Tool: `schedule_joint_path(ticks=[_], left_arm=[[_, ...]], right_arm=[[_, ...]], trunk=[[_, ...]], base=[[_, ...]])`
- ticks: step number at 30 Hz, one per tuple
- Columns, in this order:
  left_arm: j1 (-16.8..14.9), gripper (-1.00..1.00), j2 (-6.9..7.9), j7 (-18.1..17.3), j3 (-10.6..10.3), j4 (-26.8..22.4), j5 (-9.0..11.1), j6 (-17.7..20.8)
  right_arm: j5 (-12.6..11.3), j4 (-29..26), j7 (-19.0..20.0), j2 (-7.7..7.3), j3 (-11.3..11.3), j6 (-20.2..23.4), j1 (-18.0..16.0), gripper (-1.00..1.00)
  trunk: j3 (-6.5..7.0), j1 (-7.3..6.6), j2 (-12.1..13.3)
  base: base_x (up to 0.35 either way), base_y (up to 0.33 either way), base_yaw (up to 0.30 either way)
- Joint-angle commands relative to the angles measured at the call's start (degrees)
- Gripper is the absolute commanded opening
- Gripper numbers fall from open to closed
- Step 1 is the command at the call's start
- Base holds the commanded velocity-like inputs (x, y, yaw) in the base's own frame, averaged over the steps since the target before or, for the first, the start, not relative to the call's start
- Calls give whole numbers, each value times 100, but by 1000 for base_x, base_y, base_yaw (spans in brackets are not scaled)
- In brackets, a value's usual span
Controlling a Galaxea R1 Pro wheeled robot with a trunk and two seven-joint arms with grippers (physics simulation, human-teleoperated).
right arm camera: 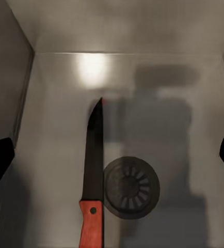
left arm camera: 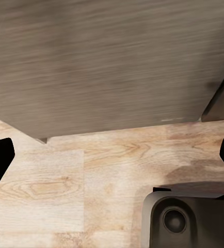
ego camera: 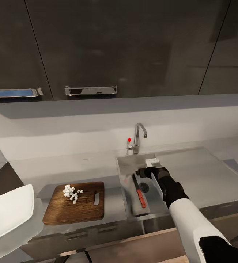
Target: In the kitchen, take the Vidalia onion out of the sink, dice it on the chopping board with the paring knife, put the diced onion into the bowl on the countertop, then place both the paring knife and the chopping board into the sink.
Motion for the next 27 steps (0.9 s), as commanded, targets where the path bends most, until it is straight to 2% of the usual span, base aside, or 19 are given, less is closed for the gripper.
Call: schedule_joint_path(ticks=[1,4,9,12,14,18,27], left_arm=[[1,100,7,18,-50,-11,59,-8],[1,100,7,18,-46,-11,59,-8],[1,100,7,18,-49,-11,60,-8],[1,100,7,18,-51,7,56,-12],[1,100,7,18,-51,17,53,-15],[1,100,7,18,-54,23,51,-16],[1,100,7,18,-53,24,51,-11]], right_arm=[[62,-341,42,1,-3,35,123,100],[62,-1108,42,7,-3,101,497,100],[62,-2325,42,13,-2,584,1099,100],[62,-3303,42,18,3,716,1704,100],[62,-3697,42,21,5,844,1947,100],[59,-3943,42,41,5,1175,2115,100],[45,-3974,42,45,5,1243,2141,100]], trunk=[[-11,4,-12],[-11,4,-12],[-11,4,-12],[-11,4,-12],[-11,4,-12],[-11,4,-12],[-11,4,-12]], base=[[0,0,0],[0,0,0],[-10,0,0],[-115,0,0],[-248,16,0],[-272,138,0],[-120,266,0]])
